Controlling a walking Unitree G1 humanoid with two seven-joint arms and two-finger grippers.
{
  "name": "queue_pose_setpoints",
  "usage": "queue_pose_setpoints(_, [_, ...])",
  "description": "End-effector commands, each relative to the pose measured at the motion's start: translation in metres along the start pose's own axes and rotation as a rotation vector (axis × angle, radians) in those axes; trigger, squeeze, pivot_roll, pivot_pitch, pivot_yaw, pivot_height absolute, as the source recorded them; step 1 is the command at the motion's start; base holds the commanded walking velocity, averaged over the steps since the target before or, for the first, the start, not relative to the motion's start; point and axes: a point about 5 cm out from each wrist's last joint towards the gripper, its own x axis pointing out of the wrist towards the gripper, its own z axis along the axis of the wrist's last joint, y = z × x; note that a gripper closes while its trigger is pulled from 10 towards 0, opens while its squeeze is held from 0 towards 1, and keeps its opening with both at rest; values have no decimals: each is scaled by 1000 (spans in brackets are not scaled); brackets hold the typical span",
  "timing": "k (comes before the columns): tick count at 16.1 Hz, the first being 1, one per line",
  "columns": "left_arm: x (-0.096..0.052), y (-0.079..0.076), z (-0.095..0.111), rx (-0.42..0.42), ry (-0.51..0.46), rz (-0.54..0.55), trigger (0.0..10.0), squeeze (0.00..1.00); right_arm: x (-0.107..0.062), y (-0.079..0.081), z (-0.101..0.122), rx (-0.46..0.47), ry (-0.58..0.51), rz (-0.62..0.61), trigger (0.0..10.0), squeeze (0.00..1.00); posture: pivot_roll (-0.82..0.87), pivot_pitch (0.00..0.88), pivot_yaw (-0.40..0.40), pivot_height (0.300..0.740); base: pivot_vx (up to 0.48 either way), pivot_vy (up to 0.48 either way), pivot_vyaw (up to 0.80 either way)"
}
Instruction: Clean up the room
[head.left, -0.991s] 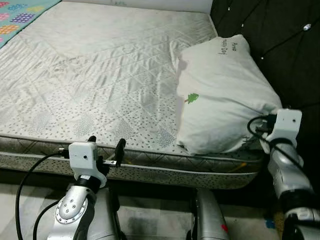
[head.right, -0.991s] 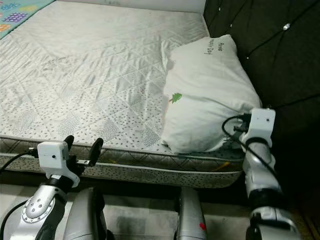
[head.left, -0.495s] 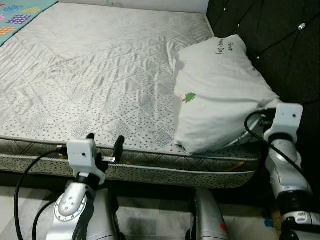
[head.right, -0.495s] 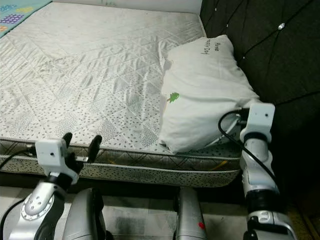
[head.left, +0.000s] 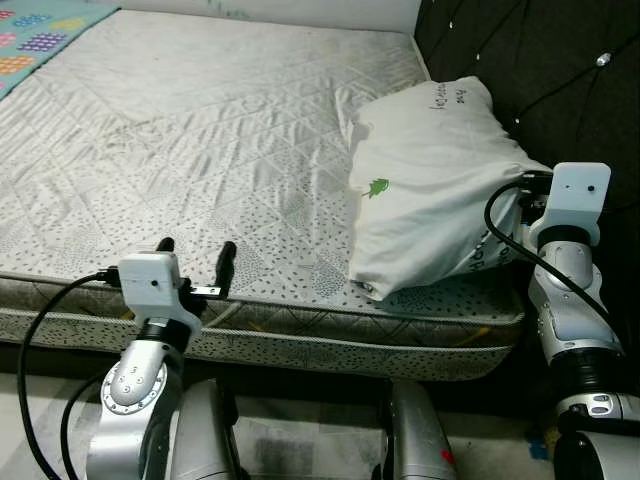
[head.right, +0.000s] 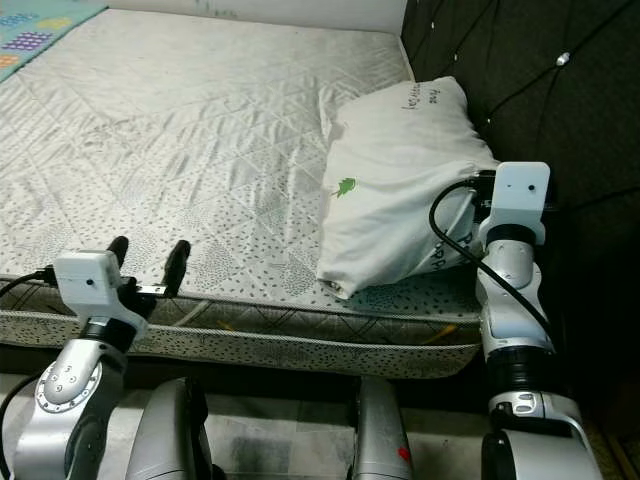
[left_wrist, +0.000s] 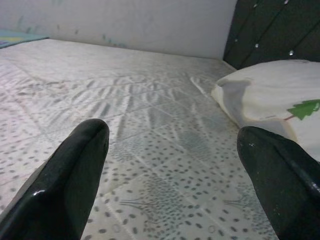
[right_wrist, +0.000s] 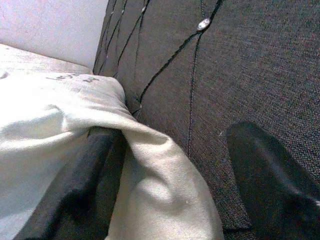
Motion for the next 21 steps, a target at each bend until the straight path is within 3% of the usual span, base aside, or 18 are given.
queue_pose_setpoints(1, [2, 5, 0, 7, -8, 8, 10000, 0, 0, -12, 14, -7, -79, -13, 10000, 1000, 13, 0, -68, 531, 0, 0, 0])
queue_pose_setpoints(2, [3, 5, 0, 8, -9, 9, 10000, 0, -3, -12, 9, -12, -63, -5, 10000, 1000, 13, 0, -68, 531, 0, 0, 0])
queue_pose_setpoints(5, [6, 8, -1, 14, -12, 9, 10000, 0, -49, -12, -48, -75, 121, 84, 10000, 1000, 6, 0, -73, 531, 0, 0, 0])
queue_pose_setpoints(7, [6, 9, -1, 17, -16, 9, 10000, 0, -72, -17, -69, -77, 204, 107, 10000, 1000, 6, 0, -73, 531, 0, 0, 0])
queue_pose_setpoints(8, [7, 10, -1, 18, -17, 10, 10000, 0, -73, -19, -68, -72, 200, 107, 10000, 1000, 3, 0, -71, 531, 0, 0, 0])
queue_pose_setpoints(10, [7, 11, -2, 20, -19, 12, 10000, 0, -64, -13, -52, -29, 140, 111, 10000, 1000, -9, 0, -64, 531, 0, 0, 0])
queue_pose_setpoints(16, [9, 10, 4, 21, -34, 0, 10000, 0, -14, 28, 16, 178, -45, 95, 10000, 1000, -6, 0, -49, 531, 0, 0, 0])
queue_pose_setpoints(20, [3, 11, 4, 25, -33, 20, 10000, 0, -7, 71, 17, 252, 28, 226, 10000, 1000, 37, 0, -70, 531, 0, 0, 0])
queue_pose_setpoints(21, [1, 12, 4, 25, -34, 33, 10000, 0, -9, 92, 9, 281, 107, 277, 10000, 1000, 54, 0, -82, 531, 0, 0, 0])
